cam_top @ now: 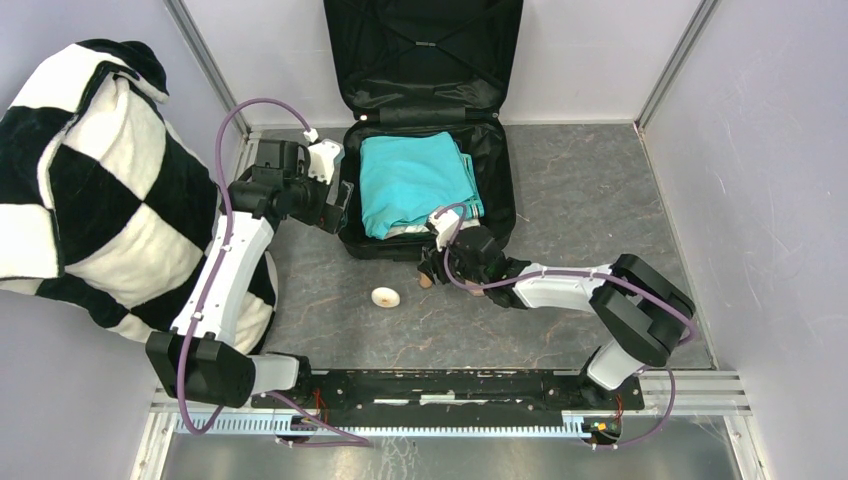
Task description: Pack the luggage
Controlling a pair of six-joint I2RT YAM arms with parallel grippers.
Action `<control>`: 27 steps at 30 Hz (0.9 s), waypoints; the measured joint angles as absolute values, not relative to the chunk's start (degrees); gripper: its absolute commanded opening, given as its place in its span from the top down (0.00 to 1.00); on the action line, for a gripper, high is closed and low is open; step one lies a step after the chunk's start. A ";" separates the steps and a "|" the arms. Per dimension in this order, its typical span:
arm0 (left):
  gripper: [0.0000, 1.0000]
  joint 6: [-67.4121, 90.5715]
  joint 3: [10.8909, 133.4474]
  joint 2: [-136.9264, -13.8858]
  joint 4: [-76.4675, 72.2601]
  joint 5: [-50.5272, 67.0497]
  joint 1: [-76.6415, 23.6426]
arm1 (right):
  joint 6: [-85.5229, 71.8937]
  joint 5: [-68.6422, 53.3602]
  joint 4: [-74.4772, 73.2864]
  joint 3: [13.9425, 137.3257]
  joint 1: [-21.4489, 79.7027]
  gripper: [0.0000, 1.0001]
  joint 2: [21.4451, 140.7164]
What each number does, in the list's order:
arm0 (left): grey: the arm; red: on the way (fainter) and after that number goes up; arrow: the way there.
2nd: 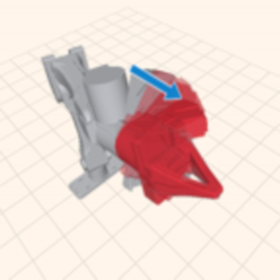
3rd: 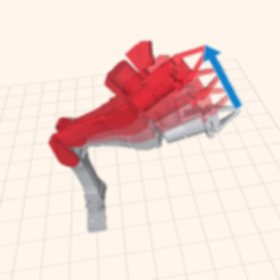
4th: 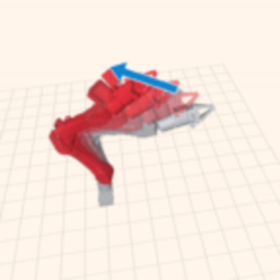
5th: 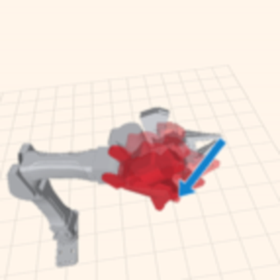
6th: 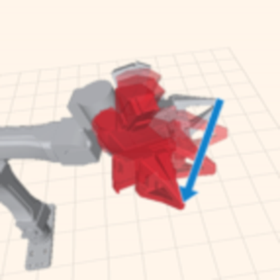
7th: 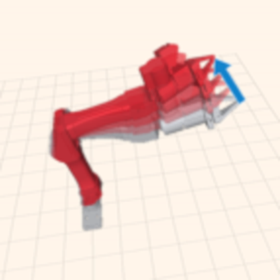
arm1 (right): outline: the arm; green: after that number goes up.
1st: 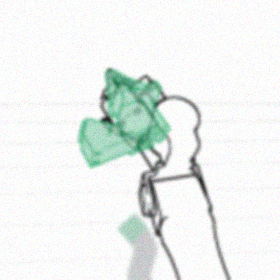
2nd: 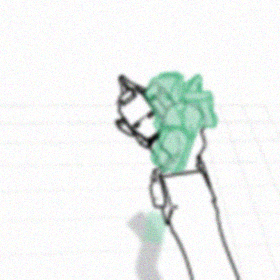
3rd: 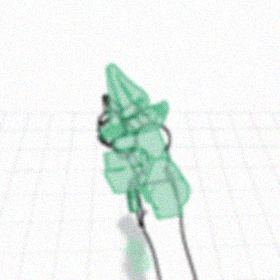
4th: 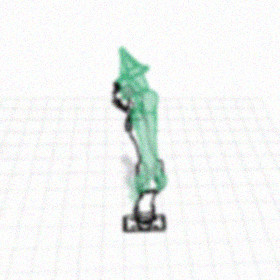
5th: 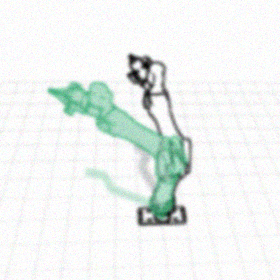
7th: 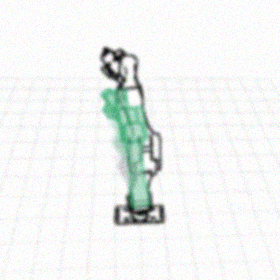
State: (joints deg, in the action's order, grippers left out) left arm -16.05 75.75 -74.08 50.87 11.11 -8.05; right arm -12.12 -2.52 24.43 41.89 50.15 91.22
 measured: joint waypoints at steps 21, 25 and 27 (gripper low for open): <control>0.00 -16.08 72.66 -70.83 50.61 9.32 -8.05 | -9.91 3.01 -14.48 77.89 37.63 1.00 84.25; 0.00 -16.08 71.96 -70.63 50.22 9.34 -8.05 | -9.45 5.17 -20.58 91.05 28.60 1.00 91.50; 0.00 -16.08 71.11 -70.30 50.02 9.34 -8.05 | -9.30 6.42 -22.63 94.52 26.63 1.00 95.94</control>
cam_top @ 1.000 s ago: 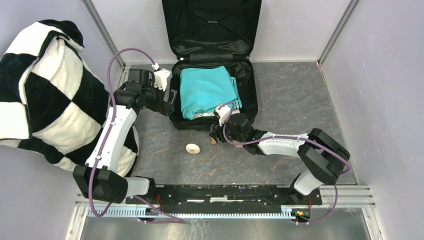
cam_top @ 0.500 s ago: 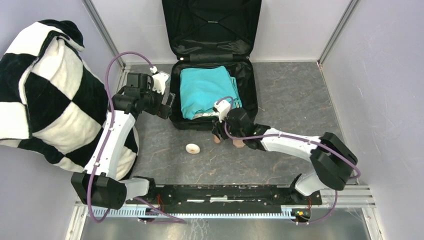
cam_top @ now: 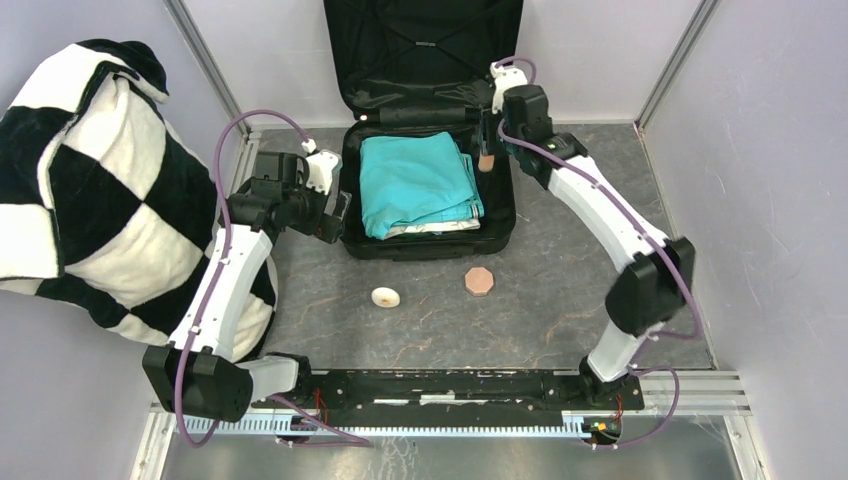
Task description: Pack the luggage
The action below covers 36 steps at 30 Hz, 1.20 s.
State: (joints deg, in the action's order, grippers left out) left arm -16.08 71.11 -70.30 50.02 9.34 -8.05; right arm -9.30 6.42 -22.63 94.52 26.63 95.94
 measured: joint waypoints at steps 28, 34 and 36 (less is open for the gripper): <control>0.00 -16.12 65.87 -71.85 46.04 10.26 -8.05 | -15.66 6.55 -28.86 115.50 20.49 0.30 133.14; 0.00 -16.10 65.91 -74.24 45.43 10.70 -8.05 | -15.81 7.51 -26.79 115.11 20.78 0.29 133.16; 0.00 -16.10 66.06 -74.59 45.39 10.85 -8.05 | -15.84 7.66 -25.65 113.36 20.78 0.28 131.48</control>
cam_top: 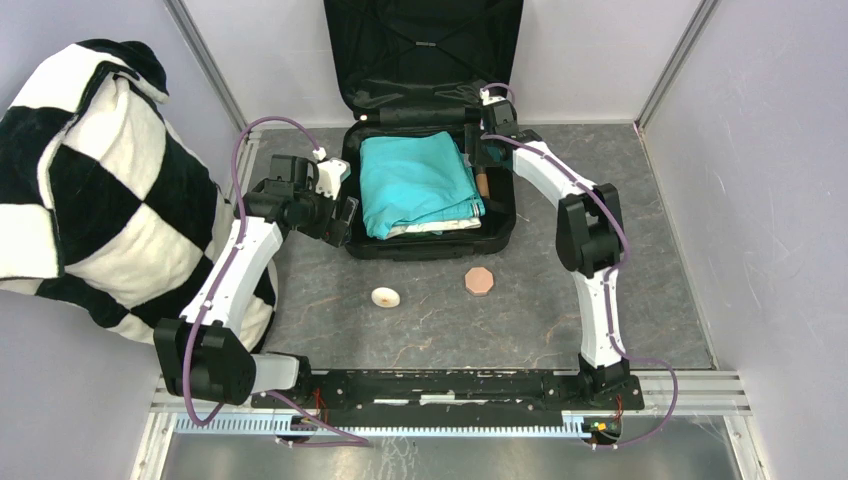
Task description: Pack the luggage
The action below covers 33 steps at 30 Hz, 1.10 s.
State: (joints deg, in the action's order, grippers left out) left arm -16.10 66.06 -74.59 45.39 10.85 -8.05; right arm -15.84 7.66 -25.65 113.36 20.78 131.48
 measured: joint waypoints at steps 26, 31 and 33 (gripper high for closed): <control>0.00 -16.01 69.93 -71.26 48.38 11.31 -8.05 | -4.01 -12.78 0.97 46.54 53.43 0.04 78.70; 0.00 -16.01 69.89 -70.48 48.62 11.22 -8.05 | -2.20 -15.94 2.96 52.38 56.90 0.06 87.66; 0.00 -16.01 69.87 -70.06 48.97 11.16 -8.05 | -1.83 -16.56 3.68 55.11 56.99 0.07 91.61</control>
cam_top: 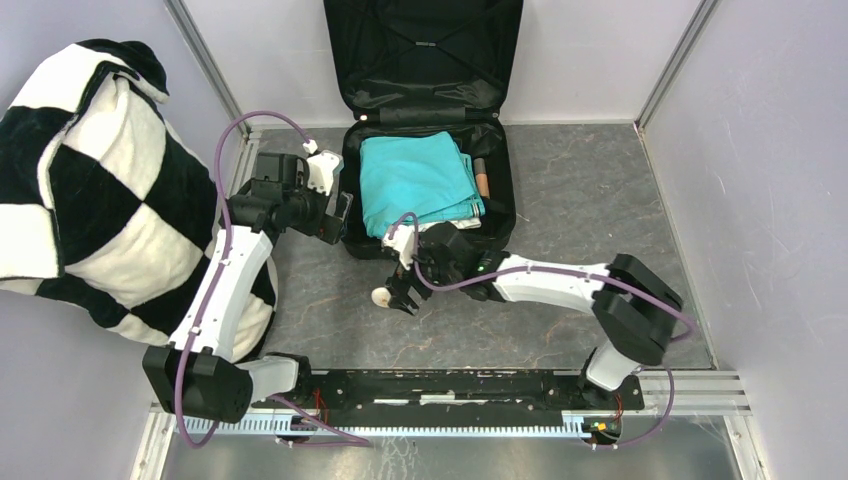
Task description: Pack the luggage
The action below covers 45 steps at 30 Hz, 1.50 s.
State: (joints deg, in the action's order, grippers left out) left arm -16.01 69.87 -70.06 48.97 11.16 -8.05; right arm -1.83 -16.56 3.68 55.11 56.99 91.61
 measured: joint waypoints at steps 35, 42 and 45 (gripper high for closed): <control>0.00 -16.01 68.93 -69.82 49.58 11.07 -8.05 | -7.09 -13.10 -7.94 77.12 37.10 1.00 91.57; 0.00 -16.03 68.36 -69.82 49.21 11.07 -8.05 | -10.37 -4.14 -15.46 85.62 21.52 1.00 96.92; 0.00 -16.03 67.81 -69.82 49.23 11.07 -8.05 | -11.14 -2.55 -18.35 87.64 20.91 1.00 102.06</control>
